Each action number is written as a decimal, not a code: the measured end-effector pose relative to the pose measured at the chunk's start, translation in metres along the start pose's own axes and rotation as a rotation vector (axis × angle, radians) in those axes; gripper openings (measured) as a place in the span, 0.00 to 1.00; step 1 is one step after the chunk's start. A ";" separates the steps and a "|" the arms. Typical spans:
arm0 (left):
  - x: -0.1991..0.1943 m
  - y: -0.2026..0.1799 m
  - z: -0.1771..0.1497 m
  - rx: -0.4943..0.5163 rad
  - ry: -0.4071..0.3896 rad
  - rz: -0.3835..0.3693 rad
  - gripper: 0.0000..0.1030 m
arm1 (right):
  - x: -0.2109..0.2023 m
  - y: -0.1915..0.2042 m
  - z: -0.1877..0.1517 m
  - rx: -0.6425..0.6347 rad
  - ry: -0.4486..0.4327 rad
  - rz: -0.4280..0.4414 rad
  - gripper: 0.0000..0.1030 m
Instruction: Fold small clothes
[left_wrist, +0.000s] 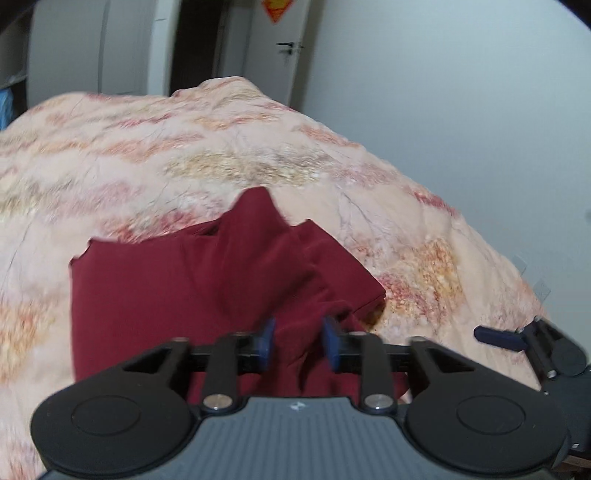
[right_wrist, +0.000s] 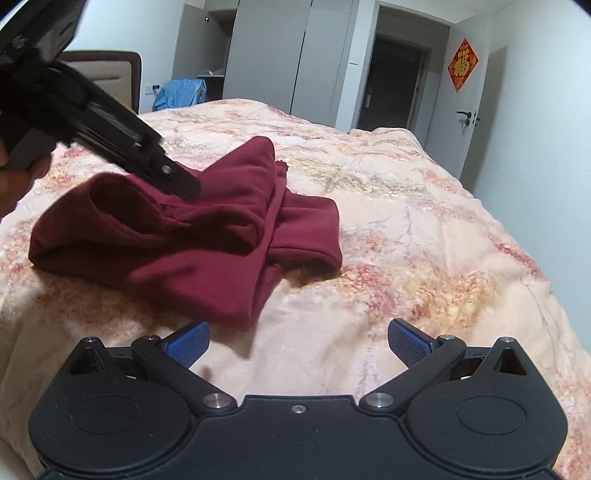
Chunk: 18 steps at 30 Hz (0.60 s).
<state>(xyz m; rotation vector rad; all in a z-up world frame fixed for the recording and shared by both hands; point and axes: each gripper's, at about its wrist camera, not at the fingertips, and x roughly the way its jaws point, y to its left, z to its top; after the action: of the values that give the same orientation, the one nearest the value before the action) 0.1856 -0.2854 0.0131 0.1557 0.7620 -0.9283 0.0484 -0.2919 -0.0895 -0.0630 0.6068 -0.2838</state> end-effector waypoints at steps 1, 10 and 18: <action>-0.008 0.009 -0.001 -0.028 -0.013 0.001 0.61 | 0.002 -0.004 0.000 0.010 -0.005 0.012 0.99; -0.067 0.082 -0.011 -0.249 -0.086 0.281 0.98 | 0.029 -0.006 0.056 0.164 -0.119 0.210 0.93; -0.051 0.124 -0.046 -0.388 -0.020 0.362 0.99 | 0.085 -0.008 0.105 0.190 -0.090 0.288 0.53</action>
<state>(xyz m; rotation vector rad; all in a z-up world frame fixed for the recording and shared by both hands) 0.2384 -0.1563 -0.0108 -0.0572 0.8479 -0.4280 0.1728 -0.3258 -0.0493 0.1924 0.4900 -0.0578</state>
